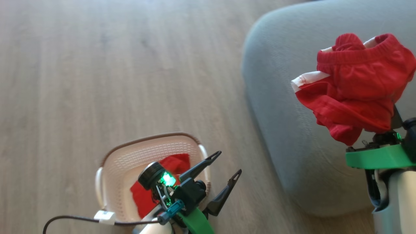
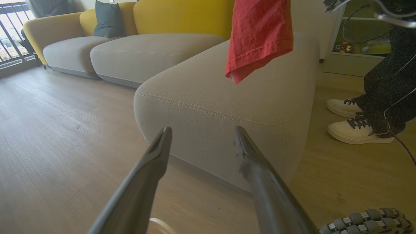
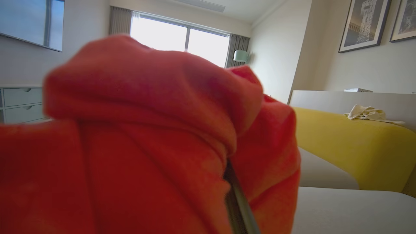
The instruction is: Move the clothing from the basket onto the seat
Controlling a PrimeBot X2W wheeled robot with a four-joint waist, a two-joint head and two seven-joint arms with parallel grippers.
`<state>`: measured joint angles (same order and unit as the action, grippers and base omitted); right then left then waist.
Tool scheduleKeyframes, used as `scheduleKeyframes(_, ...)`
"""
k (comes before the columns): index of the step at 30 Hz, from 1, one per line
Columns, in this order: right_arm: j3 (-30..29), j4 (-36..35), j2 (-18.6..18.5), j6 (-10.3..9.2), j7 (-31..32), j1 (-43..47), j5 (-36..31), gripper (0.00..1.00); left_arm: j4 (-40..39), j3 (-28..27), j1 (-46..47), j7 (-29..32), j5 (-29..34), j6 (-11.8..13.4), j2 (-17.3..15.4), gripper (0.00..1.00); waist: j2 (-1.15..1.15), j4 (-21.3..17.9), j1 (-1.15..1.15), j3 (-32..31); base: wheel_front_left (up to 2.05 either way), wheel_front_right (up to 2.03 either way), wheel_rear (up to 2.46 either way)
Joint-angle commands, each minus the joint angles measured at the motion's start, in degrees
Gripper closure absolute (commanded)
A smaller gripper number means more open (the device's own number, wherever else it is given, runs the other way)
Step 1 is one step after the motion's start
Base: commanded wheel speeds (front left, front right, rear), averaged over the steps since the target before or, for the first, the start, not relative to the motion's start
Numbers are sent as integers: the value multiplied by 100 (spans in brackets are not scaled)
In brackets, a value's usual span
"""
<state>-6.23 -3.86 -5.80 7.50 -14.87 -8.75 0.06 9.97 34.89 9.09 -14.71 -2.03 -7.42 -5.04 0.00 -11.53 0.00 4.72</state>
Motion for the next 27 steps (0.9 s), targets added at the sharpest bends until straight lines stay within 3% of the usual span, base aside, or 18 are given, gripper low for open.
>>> scheduleKeyframes(1,48,-262,-8,-1,-13,-90,-10,100,-247,-216,216,-29,6,-4,-33,0,0,-423,0,156,0,0,0)
scheduleKeyframes(16,-220,-329,98,-1,-13,128,-6,100,-299,28,271,-29,-27,-6,16,0,0,-1647,0,202,0,0,0)
scheduleKeyframes(27,-395,-373,94,-1,-13,278,16,100,-259,212,302,-29,-63,-6,84,0,0,-1843,0,178,0,0,0)
